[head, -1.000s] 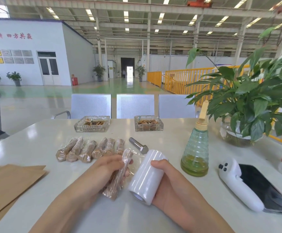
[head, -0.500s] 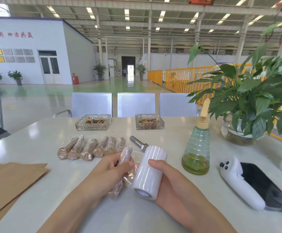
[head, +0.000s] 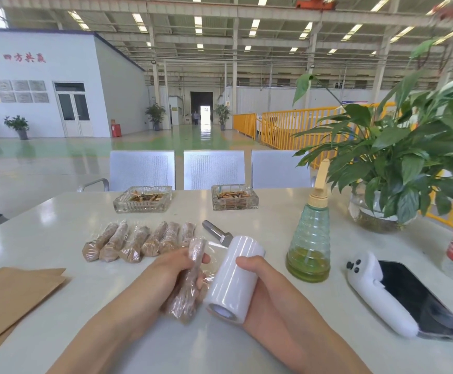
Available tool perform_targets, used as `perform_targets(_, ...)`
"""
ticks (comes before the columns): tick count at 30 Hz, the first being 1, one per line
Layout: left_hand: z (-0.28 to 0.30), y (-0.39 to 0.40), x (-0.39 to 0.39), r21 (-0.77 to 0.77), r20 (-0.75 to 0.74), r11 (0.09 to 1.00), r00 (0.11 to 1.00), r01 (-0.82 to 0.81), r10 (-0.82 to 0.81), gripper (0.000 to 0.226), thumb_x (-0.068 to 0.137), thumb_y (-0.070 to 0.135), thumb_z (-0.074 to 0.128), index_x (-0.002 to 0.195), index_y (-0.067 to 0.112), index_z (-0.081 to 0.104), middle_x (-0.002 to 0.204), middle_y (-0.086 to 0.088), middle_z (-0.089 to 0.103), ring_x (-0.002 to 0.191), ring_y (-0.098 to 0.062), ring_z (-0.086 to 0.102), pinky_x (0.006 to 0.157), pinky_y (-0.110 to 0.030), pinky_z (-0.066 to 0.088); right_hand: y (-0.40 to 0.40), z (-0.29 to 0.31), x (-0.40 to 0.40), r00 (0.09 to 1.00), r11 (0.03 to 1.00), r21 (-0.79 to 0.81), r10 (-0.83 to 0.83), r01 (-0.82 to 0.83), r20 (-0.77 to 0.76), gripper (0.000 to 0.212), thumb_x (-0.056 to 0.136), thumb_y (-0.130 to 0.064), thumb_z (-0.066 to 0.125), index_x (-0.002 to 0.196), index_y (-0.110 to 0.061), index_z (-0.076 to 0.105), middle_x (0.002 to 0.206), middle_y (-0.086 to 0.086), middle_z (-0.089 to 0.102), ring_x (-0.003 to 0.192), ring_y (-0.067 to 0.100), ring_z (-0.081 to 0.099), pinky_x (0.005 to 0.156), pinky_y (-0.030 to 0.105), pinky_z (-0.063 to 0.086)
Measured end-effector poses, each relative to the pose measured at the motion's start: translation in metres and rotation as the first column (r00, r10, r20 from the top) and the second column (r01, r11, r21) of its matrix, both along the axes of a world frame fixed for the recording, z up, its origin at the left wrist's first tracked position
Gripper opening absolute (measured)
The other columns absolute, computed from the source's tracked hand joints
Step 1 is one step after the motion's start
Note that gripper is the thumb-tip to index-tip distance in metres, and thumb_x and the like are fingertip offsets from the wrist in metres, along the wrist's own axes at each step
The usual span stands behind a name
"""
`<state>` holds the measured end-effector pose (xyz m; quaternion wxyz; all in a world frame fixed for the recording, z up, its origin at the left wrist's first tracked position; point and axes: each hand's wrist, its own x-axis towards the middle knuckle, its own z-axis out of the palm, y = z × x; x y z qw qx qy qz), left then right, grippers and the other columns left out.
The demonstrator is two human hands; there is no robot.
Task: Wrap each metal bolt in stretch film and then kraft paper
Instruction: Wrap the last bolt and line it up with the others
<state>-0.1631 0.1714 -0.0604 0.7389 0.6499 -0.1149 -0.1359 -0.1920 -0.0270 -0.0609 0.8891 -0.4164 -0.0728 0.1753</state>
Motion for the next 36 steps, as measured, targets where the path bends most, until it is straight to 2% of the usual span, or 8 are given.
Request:
perform_targets(5,0.007,0.016,-0.006,0.121,0.115,0.992,0.993,-0.031,0.017,0.039,0.085,0.025,0.078,0.115,0.003,0.067,0.092,-0.023,0.07,0.083,-0.031,0.065,0.083,-0.045,0.046,-0.006,-0.008,-0.005,0.998,0.996,-0.061,-0.062,0.063,0.019,0.054,0.069,-0.024,0.092,0.115,-0.002,0.073,0.102,0.02,0.068,0.092,0.032,0.07,0.092,0.051,0.054)
perform_targets(12,0.012,0.007,-0.012,0.204,0.289,0.965,0.952,-0.165,0.102,0.013,0.09,0.027,0.074,0.083,0.016,0.075,0.068,0.001,0.06,0.064,-0.017,0.054,0.057,-0.025,0.041,0.007,-0.004,0.002,0.999,0.999,-0.047,0.016,-0.018,-0.043,0.039,0.066,-0.018,0.089,0.101,-0.001,0.081,0.106,0.022,0.076,0.096,0.035,0.076,0.074,0.039,0.062)
perform_targets(17,0.009,0.004,-0.011,0.158,0.272,0.969,0.952,-0.189,0.141,0.017,0.097,0.019,0.068,0.091,0.004,0.062,0.077,-0.018,0.062,0.07,-0.025,0.067,0.058,-0.028,0.052,0.001,-0.006,-0.004,0.997,0.998,-0.024,0.065,-0.064,0.04,0.066,0.087,-0.026,0.081,0.144,-0.005,0.055,0.139,0.026,0.061,0.13,0.044,0.058,0.11,0.056,0.045)
perform_targets(24,0.006,0.003,-0.006,0.355,0.416,0.867,0.89,-0.349,0.187,0.036,0.104,0.035,0.055,0.085,0.008,0.043,0.053,-0.003,0.051,0.043,-0.019,0.046,0.04,-0.022,0.036,0.007,-0.006,0.007,0.998,1.0,0.003,-0.005,0.005,-0.057,0.068,0.061,-0.018,0.086,0.126,-0.003,0.071,0.115,0.025,0.073,0.102,0.041,0.073,0.079,0.048,0.061)
perform_targets(28,0.008,0.005,0.0,0.182,0.142,0.963,0.975,-0.197,0.172,0.032,0.107,0.014,0.031,0.091,0.001,0.055,0.055,-0.019,0.05,0.042,-0.025,0.047,0.043,-0.026,0.039,0.007,-0.002,0.005,0.997,0.999,-0.03,-0.014,0.011,-0.076,0.055,0.055,-0.016,0.089,0.106,0.001,0.079,0.108,0.025,0.074,0.093,0.039,0.075,0.077,0.047,0.061)
perform_targets(30,0.011,0.01,-0.001,0.14,0.099,0.983,0.99,-0.117,0.104,0.028,0.106,0.009,0.037,0.097,0.001,0.062,0.069,-0.021,0.061,0.055,-0.03,0.059,0.051,-0.031,0.047,0.002,0.001,-0.003,1.0,0.999,0.027,0.022,-0.021,-0.022,0.051,0.076,-0.015,0.084,0.122,0.004,0.071,0.116,0.027,0.071,0.096,0.039,0.074,0.073,0.044,0.062)
perform_targets(33,0.014,0.014,-0.011,0.132,0.15,0.987,0.986,-0.09,0.07,0.017,0.1,0.017,0.062,0.111,0.005,0.066,0.086,-0.018,0.07,0.075,-0.031,0.07,0.061,-0.029,0.054,-0.004,0.001,-0.01,0.995,0.993,0.078,0.089,-0.092,0.043,0.062,0.092,-0.022,0.073,0.145,0.0,0.051,0.143,0.029,0.056,0.129,0.043,0.058,0.091,0.048,0.056)
perform_targets(36,0.015,0.012,-0.01,0.11,0.159,0.987,0.983,-0.114,0.095,0.045,0.085,0.02,0.079,0.122,0.002,0.061,0.085,-0.024,0.069,0.075,-0.032,0.069,0.056,-0.03,0.051,-0.002,0.004,-0.012,0.991,0.985,0.113,0.129,-0.132,0.039,0.063,0.095,-0.022,0.072,0.149,-0.001,0.047,0.149,0.032,0.048,0.132,0.046,0.052,0.08,0.045,0.057)
